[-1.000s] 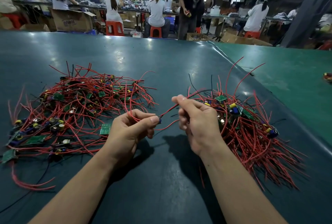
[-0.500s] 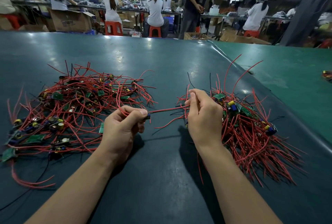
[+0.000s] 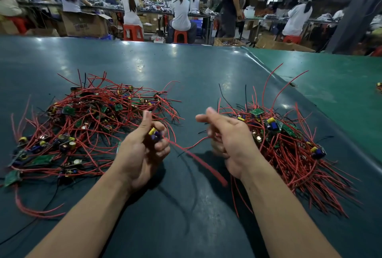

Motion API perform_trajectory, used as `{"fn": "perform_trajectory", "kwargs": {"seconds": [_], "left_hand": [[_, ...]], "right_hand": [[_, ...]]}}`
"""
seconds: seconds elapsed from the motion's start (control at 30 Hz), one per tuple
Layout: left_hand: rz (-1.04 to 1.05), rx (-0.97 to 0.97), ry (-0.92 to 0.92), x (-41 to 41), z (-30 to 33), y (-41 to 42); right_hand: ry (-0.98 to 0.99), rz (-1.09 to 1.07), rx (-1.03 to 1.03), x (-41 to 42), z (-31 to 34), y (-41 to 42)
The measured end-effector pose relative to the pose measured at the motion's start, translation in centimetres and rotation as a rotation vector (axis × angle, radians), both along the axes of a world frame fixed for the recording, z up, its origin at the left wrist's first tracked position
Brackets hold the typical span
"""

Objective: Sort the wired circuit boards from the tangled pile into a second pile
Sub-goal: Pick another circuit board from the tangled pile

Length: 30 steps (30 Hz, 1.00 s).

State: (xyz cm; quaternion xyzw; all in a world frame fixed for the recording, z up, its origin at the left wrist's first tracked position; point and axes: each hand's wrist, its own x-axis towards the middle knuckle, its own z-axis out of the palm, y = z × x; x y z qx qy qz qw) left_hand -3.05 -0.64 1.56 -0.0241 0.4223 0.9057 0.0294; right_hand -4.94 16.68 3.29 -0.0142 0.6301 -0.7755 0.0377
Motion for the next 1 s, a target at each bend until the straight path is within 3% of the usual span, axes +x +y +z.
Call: {"fn": "perform_trajectory", "kwargs": {"seconds": [0.13, 0.37, 0.63, 0.83, 1.0], "left_hand": [[-0.222, -0.227, -0.011, 0.8, 0.0, 0.9], [-0.193, -0.436, 0.071, 1.4, 0.1, 1.3], [-0.198, -0.409, 0.104, 1.4, -0.3, 1.5], [-0.083, -0.398, 0.1, 1.1, -0.6, 1.6], [-0.109, -0.505, 0.141, 1.6, -0.9, 1.6]], "right_hand": [[-0.032, 0.173, 0.098, 1.0, -0.3, -1.4], [-0.063, 0.266, -0.033, 1.5, -0.8, -2.5], [-0.099, 0.177, -0.11, 0.6, -0.9, -2.3], [-0.119, 0.253, 0.01, 1.1, -1.2, -2.5], [-0.084, 0.108, -0.034, 1.1, -1.1, -2.8]]}}
